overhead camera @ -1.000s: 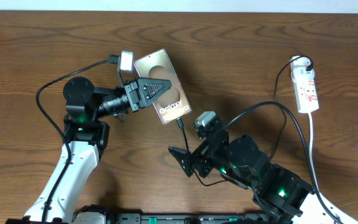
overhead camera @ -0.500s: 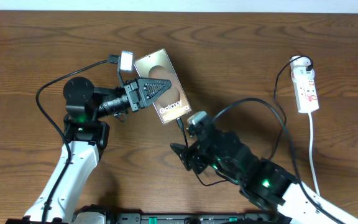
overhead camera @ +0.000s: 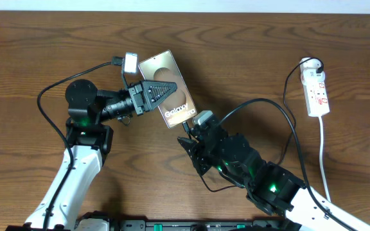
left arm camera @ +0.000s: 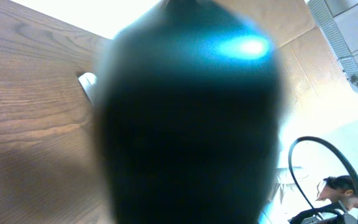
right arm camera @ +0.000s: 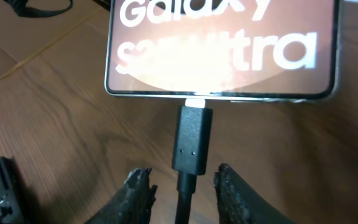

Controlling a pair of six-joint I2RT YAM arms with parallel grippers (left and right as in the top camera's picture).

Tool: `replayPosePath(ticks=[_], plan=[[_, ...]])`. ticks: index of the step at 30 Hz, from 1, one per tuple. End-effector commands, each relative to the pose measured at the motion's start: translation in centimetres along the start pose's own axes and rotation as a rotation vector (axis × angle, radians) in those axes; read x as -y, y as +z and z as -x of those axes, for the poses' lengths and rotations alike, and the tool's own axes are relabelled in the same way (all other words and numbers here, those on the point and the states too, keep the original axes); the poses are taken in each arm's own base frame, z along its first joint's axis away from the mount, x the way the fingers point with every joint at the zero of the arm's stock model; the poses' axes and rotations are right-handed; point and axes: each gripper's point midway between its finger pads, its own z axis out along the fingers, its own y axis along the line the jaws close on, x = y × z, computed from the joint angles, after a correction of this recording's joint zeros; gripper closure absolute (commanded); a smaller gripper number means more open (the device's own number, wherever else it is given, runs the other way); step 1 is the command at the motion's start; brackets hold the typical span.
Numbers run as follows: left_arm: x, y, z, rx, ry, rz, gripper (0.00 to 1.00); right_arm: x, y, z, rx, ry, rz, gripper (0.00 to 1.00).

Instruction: Plug charger to phone and switch on socket

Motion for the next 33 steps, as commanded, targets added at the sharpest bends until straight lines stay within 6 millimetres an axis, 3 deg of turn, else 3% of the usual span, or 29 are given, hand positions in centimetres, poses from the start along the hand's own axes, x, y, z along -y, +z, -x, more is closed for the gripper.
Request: replayPosePath(ticks=[1, 9, 13, 26, 33], plan=[[0.8, 0.1, 0.2, -0.004, 0.048, -0.016, 0.93, -0.1, -0.4, 0.9, 0.027, -0.015, -0.018, 0.79], [0.0, 0.1, -0.2, -0.017, 0.016, 0.005, 0.92, 0.0, -0.4, 1.5, 0.051, -0.013, -0.027, 0.99], [-0.8, 0.1, -0.7, -0.031, -0.023, 0.027, 0.92, -0.3, -0.5, 2.7, 0.1, -0.01, -0.015, 0.99], [-0.6, 0.0, -0.8, -0.039, -0.024, 0.021, 0.93, -1.4, -1.1, 6.2, 0.244, -0.001, 0.03, 0.99], [-0.6, 0.0, -0.8, -0.04, -0.024, 0.021, 0.93, -1.2, -0.4, 5.5, 0.219, -0.002, 0.022, 0.99]])
